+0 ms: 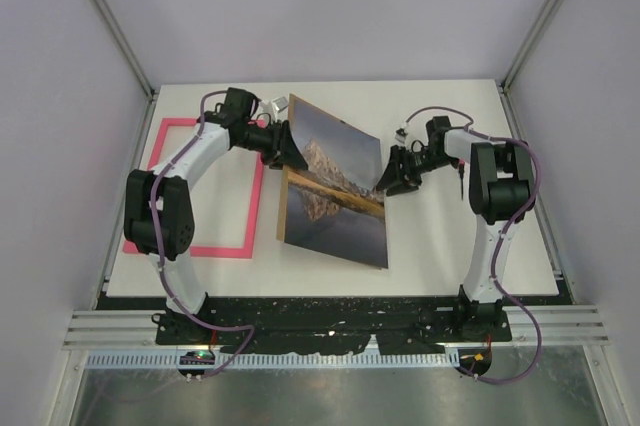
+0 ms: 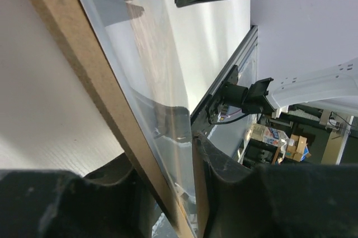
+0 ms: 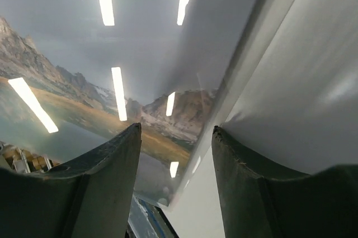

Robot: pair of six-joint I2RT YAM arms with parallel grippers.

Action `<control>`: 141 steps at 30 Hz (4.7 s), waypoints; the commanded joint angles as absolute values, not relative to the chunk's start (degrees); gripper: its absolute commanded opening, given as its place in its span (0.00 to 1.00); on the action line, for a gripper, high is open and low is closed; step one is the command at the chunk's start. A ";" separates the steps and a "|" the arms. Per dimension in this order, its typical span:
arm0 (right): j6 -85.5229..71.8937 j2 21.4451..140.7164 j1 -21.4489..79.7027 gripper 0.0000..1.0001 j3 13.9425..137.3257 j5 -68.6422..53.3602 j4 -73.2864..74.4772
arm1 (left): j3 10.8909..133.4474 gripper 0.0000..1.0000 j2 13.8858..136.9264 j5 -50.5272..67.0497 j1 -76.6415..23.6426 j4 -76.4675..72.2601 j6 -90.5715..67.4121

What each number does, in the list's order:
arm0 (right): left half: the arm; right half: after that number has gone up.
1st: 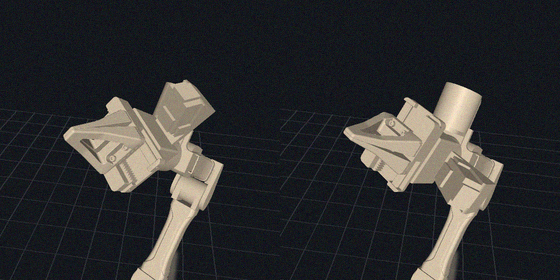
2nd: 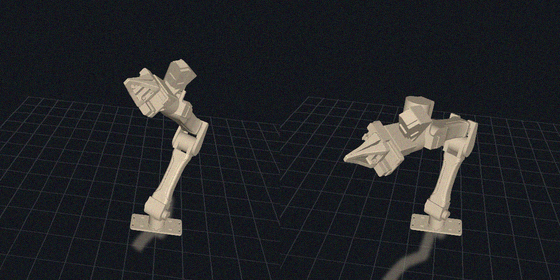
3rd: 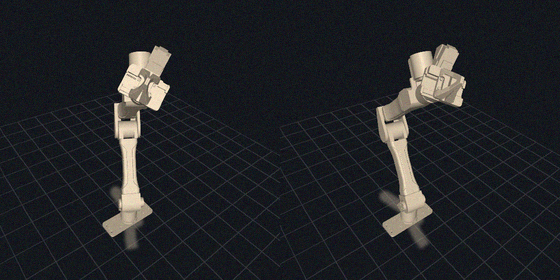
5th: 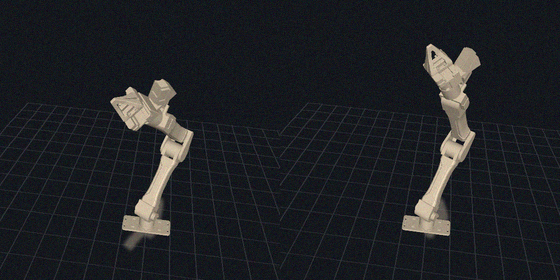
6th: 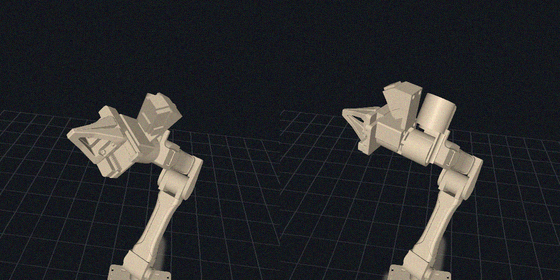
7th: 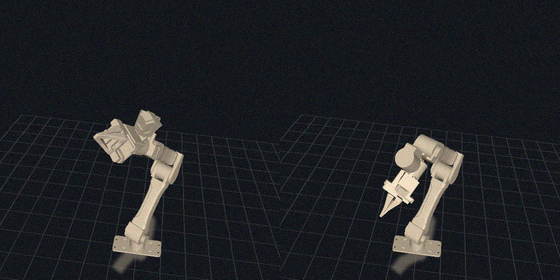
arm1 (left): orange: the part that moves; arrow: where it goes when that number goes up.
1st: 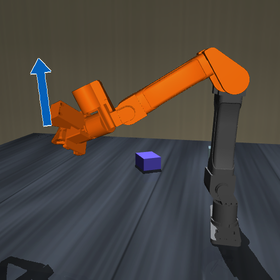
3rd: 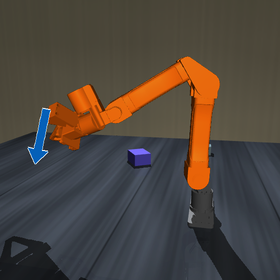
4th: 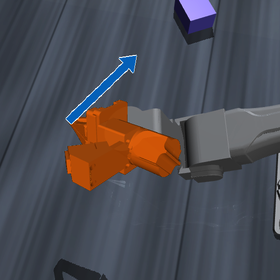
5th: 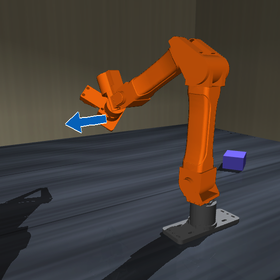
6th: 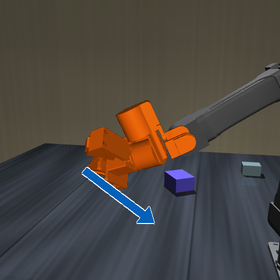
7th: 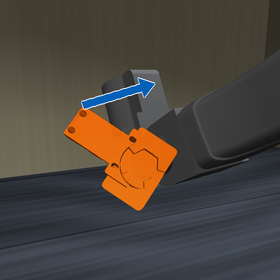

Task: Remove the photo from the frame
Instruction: Remove the photo frame item from the photo frame.

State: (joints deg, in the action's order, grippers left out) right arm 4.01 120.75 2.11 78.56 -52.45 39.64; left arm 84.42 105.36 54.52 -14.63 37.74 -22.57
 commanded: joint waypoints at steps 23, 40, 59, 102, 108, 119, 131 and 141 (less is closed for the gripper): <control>6.42 122.35 5.10 0.59 79.63 -56.87 41.40 | 83.67 0.15 101.78 54.93 -15.47 37.26 -20.74; 6.59 122.08 2.29 0.59 79.72 -56.51 41.57 | 87.98 0.13 98.09 52.47 -14.77 41.75 -19.25; 6.24 124.28 5.18 0.59 79.10 -59.24 41.57 | 86.66 0.27 97.82 51.68 -14.77 40.61 -20.13; 8.35 124.89 10.72 0.59 79.98 -64.77 41.31 | 85.43 0.37 95.28 51.59 -14.68 40.52 -19.43; 8.26 124.81 10.20 0.59 79.54 -65.65 41.05 | 85.69 0.33 94.66 51.24 -14.42 41.13 -18.98; 8.35 125.07 9.76 0.59 79.28 -66.80 40.87 | 85.43 0.17 94.22 52.21 -14.06 40.96 -19.25; 8.35 125.16 9.32 0.59 79.19 -67.24 40.87 | 83.59 0.09 92.73 53.70 -12.22 38.23 -22.67; 8.88 125.25 8.61 0.59 79.72 -68.55 42.18 | 81.92 0.07 90.97 57.48 -9.32 33.76 -27.59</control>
State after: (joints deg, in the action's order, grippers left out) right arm 7.46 125.23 8.88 79.13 -66.30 41.69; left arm 81.91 95.55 50.17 -10.28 40.25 -24.05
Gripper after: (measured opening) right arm 0.592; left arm 0.119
